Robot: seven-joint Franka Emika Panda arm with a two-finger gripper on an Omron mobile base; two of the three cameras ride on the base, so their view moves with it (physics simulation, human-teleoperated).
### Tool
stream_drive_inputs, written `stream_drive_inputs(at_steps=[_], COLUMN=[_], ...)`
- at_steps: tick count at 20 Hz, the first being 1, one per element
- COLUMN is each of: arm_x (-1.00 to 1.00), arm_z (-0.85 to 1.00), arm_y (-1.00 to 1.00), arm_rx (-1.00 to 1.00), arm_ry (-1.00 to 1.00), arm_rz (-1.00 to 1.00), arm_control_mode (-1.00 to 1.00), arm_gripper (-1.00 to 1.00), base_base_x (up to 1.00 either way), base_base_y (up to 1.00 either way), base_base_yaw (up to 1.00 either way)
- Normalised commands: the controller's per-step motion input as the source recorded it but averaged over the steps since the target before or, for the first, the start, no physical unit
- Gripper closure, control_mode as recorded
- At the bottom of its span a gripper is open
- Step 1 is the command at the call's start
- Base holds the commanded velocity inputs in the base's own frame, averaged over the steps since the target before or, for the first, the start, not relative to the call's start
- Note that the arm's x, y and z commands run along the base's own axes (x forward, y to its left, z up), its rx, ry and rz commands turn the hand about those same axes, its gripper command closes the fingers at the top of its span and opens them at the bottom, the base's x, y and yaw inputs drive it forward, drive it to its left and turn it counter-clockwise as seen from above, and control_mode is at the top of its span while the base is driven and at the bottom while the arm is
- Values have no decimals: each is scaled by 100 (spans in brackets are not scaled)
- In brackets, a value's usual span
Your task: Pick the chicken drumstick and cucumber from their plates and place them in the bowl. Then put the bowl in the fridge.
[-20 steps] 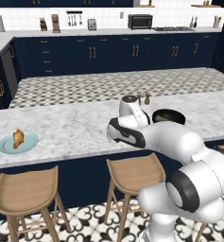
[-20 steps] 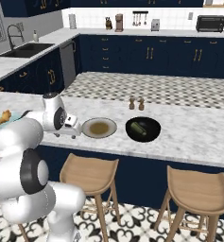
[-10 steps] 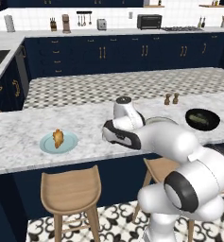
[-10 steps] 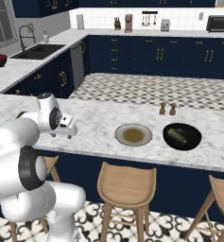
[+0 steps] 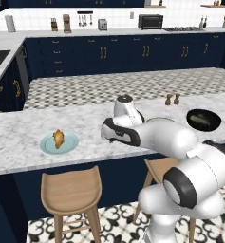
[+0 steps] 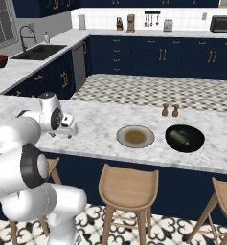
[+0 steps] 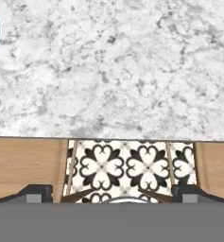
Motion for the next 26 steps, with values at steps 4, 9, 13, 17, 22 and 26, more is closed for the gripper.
stream_drive_inputs(at_steps=[4,9,13,17,22,26], arm_x=[100,99,95,44,5,10], arm_z=[0,0,0,-10,-11,-10], arm_y=[100,100,100,100,100,44], arm_rx=[1,1,0,0,1,1], arm_ry=[-1,0,-8,-4,-6,-9], arm_rz=[5,3,0,-7,-24,-34], arm_control_mode=[-100,-100,-100,-100,-100,-100], arm_gripper=[-100,-100,-100,-100,-100,-100], base_base_x=[0,0,0,0,0,0], base_base_y=[0,0,0,0,0,0], base_base_yaw=[0,0,0,0,0,0])
